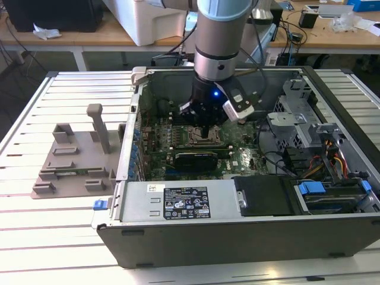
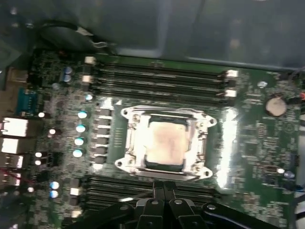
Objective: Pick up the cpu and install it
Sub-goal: 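Install the second cpu locking lever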
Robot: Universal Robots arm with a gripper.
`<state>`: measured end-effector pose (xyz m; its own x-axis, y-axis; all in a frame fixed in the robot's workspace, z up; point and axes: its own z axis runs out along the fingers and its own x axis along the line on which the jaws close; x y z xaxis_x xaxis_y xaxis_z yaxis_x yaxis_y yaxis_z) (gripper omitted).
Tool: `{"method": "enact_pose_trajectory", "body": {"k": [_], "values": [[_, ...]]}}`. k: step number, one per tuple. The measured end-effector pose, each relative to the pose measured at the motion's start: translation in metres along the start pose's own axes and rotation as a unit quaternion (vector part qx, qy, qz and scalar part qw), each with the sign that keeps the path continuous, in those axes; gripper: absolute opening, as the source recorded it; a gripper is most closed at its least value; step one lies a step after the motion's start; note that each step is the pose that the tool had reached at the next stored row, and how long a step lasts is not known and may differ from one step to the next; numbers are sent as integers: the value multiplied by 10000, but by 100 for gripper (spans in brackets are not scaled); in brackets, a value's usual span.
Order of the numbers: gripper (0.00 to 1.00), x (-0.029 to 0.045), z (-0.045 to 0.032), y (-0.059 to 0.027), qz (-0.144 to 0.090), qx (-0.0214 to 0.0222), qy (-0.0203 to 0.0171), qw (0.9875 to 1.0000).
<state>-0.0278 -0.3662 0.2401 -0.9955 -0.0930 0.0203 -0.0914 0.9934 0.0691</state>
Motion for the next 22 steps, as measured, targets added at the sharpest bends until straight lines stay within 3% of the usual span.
{"method": "enact_pose_trajectory", "body": {"k": [2,5,12,18,22], "values": [[11,86,17,-14,1,-6,0,10000],[11,144,63,-42,-1,-17,-1,10000],[11,219,196,-71,-45,-47,-1,10000],[11,314,259,-66,-187,-105,4,9998],[11,332,307,-62,-241,-126,6,9996]]}}
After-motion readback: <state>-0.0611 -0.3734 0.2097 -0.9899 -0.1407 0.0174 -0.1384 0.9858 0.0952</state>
